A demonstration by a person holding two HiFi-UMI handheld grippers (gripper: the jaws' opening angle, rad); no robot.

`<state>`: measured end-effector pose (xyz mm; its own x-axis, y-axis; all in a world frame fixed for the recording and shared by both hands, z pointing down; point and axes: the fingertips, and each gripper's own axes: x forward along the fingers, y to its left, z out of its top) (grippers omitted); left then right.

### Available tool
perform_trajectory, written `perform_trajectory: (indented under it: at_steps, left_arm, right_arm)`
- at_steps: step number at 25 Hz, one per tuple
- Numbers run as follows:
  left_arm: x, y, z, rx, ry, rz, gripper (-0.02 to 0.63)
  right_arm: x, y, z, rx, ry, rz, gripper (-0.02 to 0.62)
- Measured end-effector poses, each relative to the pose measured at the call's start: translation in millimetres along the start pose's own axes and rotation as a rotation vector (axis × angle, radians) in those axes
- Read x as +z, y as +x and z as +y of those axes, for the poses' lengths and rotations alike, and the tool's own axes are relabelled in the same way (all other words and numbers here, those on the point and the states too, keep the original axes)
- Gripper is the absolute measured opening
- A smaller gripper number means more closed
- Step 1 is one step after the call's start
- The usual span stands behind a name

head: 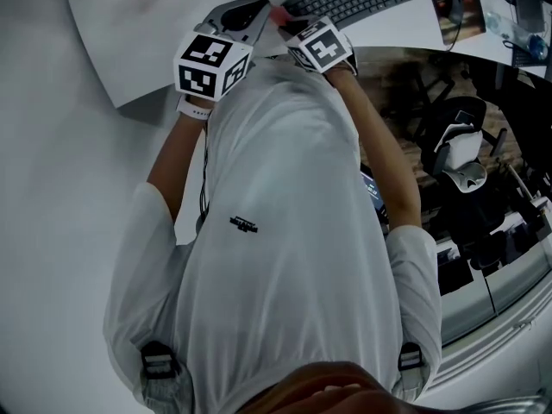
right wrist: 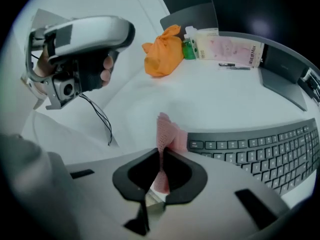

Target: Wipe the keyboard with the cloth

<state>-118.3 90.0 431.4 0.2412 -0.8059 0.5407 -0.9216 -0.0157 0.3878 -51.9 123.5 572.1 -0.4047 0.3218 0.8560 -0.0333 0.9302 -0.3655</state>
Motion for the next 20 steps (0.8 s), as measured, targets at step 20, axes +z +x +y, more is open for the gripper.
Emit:
perform_trajectory:
  at_steps: [20]
  left_arm:
    - [93,-13,-70,-0.083,0.123,-0.173,0.02]
  right_arm:
    - [31,-207,-56,-0.298,0.166,-0.578,0.031]
